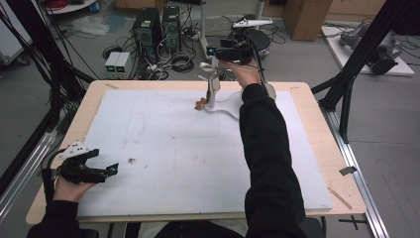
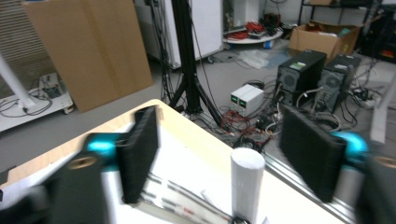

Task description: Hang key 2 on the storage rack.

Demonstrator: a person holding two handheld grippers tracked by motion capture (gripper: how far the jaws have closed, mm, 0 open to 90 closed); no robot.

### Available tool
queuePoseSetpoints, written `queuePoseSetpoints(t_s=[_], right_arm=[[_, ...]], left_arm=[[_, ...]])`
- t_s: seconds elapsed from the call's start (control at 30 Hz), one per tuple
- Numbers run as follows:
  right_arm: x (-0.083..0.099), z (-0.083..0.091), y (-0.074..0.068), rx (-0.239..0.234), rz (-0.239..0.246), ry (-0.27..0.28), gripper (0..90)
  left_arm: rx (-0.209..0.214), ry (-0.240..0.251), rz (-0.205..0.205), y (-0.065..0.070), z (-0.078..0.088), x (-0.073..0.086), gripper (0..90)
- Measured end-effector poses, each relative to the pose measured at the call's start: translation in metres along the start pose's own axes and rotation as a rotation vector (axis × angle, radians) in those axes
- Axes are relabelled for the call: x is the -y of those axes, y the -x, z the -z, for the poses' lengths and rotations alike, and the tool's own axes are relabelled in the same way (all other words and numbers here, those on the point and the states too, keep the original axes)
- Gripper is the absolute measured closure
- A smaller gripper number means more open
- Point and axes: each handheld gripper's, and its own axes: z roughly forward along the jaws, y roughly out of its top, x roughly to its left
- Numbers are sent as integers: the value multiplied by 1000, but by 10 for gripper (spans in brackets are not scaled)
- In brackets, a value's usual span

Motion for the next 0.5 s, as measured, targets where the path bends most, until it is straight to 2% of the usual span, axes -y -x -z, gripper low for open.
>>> queuePoseSetpoints(t_s=[0.03, 0.1, 0.13, 0.17, 0.27, 0.5], right_arm=[[0, 0, -1, 19, -7, -12, 124], [1, 1, -2, 40, -11, -42, 66], [2, 1, -3, 51, -10, -61, 3], [2, 1, -5, 75, -6, -86, 4], [3, 5, -9, 91, 4, -124, 4], [15, 20, -15, 105, 23, -150, 4]], left_arm=[[2, 1, 1, 0, 0, 0, 17], [0, -1, 1, 0, 0, 0, 17], [1, -1, 1, 0, 0, 0, 17], [1, -1, -1, 0, 0, 0, 17], [1, 2, 1, 1, 0, 0, 17], [0, 2, -1, 1, 0, 0, 17]])
